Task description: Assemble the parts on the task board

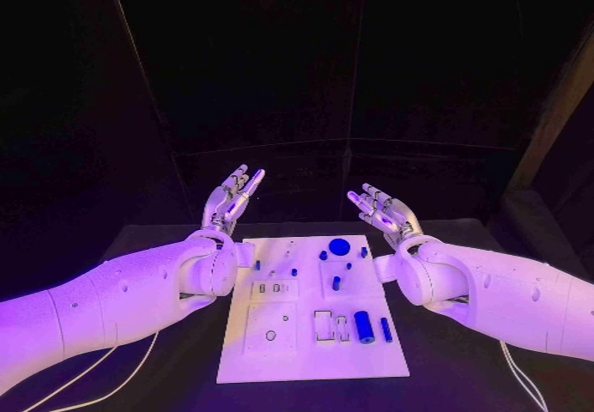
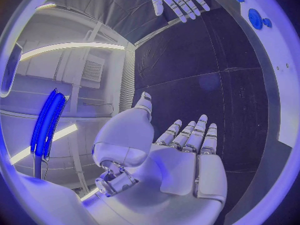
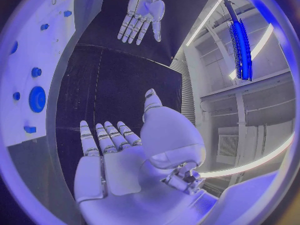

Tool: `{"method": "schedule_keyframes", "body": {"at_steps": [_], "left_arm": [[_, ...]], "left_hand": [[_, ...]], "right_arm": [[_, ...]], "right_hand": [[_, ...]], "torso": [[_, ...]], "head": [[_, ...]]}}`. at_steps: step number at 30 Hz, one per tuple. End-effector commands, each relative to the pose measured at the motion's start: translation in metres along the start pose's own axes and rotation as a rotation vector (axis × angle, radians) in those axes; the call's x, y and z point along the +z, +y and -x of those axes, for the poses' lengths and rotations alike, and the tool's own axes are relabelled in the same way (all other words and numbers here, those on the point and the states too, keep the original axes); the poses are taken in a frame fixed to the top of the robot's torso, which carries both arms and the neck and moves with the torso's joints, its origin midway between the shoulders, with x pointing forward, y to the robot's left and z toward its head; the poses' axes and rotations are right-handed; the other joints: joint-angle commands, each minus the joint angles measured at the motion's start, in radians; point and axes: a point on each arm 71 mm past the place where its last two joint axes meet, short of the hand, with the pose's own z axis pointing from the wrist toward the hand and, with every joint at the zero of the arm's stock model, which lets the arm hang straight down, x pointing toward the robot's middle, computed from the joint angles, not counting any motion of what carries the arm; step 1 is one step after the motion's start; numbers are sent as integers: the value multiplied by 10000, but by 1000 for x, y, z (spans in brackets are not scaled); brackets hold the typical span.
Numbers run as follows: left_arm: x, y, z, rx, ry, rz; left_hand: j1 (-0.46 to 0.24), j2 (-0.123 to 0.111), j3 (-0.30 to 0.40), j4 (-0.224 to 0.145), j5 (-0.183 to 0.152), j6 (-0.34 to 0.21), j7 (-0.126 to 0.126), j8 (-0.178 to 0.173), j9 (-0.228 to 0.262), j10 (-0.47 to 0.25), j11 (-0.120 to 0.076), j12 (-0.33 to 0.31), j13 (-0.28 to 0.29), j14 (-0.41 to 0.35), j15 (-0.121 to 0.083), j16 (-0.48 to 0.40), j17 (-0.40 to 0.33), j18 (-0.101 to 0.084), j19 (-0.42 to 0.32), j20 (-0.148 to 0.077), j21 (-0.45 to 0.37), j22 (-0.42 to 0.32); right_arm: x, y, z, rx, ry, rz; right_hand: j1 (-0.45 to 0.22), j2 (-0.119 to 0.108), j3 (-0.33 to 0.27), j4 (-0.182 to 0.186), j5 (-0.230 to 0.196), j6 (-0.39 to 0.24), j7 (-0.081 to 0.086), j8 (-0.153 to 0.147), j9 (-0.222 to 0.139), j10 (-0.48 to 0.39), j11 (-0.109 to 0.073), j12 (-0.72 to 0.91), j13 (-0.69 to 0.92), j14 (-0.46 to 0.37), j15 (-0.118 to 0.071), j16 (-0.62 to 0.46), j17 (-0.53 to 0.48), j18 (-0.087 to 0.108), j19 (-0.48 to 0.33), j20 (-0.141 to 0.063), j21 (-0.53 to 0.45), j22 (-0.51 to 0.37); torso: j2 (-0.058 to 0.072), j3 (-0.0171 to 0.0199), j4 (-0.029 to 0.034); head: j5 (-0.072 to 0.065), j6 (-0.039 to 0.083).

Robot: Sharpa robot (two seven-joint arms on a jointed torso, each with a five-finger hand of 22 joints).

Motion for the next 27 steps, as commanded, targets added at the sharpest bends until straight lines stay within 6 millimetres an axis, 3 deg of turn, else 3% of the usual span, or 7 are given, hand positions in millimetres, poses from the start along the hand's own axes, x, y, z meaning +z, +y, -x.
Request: {"method": "schedule_keyframes", "body": {"at_steps": [1, 5, 6, 12, 15, 19, 27], "left_arm": [[2, -12, -3, -629, 565, -1546], [2, -12, -3, -629, 565, -1547], [5, -9, 7, -777, 632, -1452], [3, -10, 11, -856, 708, -1410], [0, -12, 11, -1122, 968, -1455], [-4, -15, 10, -1417, 1272, -1497], [-17, -23, 5, -1940, 1834, -1461]], "left_hand": [[133, 38, -67, 15, 34, 80, 1319, 60, 13, 39, 87, 43, 12, 130, 20, 49, 20, 191, 1, 66, 70, 11], [114, 62, -72, 30, 35, 110, 1347, 68, 19, 60, 120, 48, 16, 168, 38, 71, 31, 181, -11, 71, 74, 10], [112, 66, -73, 32, 35, 122, 1351, 71, 21, 67, 125, 49, 17, 174, 41, 74, 33, 179, -11, 72, 75, 11], [120, 101, -78, 31, 36, 298, 1467, 109, 47, 220, 223, 75, 36, 327, 86, 141, 64, 136, 18, 75, 94, 20], [167, 255, -35, 61, 29, 1133, 1682, 321, 168, 1407, 450, 356, 193, 1578, 115, 595, 275, 127, 667, 75, 332, 169], [315, 374, 24, 39, 17, 2212, 1687, 568, 290, 3027, 360, 713, 339, 3341, -64, 1171, 511, 293, 2172, 29, 919, 485], [489, 484, 76, 3, 40, 3479, 1638, 771, 363, 4650, 242, 939, 370, 4174, -256, 1301, 488, 481, 4086, 21, 1619, 783]], "right_arm": [[3, -1, -10, -405, 1699, -187], [5, -2, -10, -524, 1922, -247], [8, 1, 14, -1709, 1008, 409], [12, 11, 21, -3285, 1052, 794], [16, 21, 27, -4299, 835, 1016], [23, 35, 35, -5496, 707, 1326], [32, 55, 28, -8716, 1845, 1713]], "right_hand": [[2229, -148, 241, -1513, -658, 1903, 1127, 358, 219, 3212, 478, 766, 311, 3051, 397, 772, 291, 526, 2573, 73, 809, 394], [2742, -95, 537, -2166, -555, 4341, 1015, 859, 440, 5765, 474, 1504, 422, 6410, 217, 1656, 490, 1126, 5050, 54, 1800, 750], [2768, -80, 580, -2285, -563, 4746, 984, 897, 441, 6025, 403, 1524, 383, 6764, 113, 1687, 452, 1211, 5309, 62, 1896, 748], [3030, 62, 785, -2771, -406, 6716, 908, 1198, 530, 7180, -13, 1643, 362, 8454, -402, 1980, 491, 1312, 6668, -374, 2507, 886], [2972, 184, 872, -2991, -468, 7158, 848, 1160, 480, 7748, -154, 1531, 349, 9256, -666, 1971, 493, 1283, 7334, -666, 2873, 993], [2766, 214, 837, -3311, -432, 7628, 719, 1047, 434, 8381, -333, 1234, 339, 10156, -919, 1890, 533, 1243, 7894, -1001, 3404, 1209], [2501, 138, 740, -3886, 49, 8247, 536, 870, 440, 9247, -615, 821, 354, 11779, -1407, 2276, 981, 1246, 8659, -1510, 4856, 1979]], "torso": [[-3, 0, -6], [-3, 0, -6], [93, 5, -20], [222, 16, -21], [367, 23, -1], [531, 23, 65], [1014, -39, 259]], "head": [[-1, -1], [-1, -1], [1, -202], [17, -215], [8, -100], [-59, -91], [-220, -76]]}}
